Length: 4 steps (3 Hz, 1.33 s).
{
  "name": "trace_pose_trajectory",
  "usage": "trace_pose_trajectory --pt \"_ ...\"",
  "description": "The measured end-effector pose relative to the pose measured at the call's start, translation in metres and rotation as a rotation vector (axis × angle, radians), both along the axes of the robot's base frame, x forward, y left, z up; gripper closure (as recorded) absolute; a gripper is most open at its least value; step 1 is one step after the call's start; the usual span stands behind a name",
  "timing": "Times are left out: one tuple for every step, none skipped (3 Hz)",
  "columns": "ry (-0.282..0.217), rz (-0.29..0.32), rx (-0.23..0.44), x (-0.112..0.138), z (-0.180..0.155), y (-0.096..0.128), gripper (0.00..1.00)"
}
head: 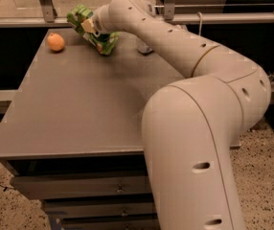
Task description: Move green rice chip bag near orange
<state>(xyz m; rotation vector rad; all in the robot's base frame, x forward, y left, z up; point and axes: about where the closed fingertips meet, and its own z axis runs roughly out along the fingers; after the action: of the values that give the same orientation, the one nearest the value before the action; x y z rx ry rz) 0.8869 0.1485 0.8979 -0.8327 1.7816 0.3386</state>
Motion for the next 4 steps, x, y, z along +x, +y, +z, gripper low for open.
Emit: trace_pose_trajectory --pt "0.021 -0.009 0.009 0.001 -0.008 0.001 0.45" --pt "0.035 0.001 0.011 0.002 -0.014 0.007 0.23" --pt "0.041 0.009 0.011 0.002 -0.016 0.011 0.01" --pt "0.045 0.021 0.015 0.001 -0.018 0.015 0.00"
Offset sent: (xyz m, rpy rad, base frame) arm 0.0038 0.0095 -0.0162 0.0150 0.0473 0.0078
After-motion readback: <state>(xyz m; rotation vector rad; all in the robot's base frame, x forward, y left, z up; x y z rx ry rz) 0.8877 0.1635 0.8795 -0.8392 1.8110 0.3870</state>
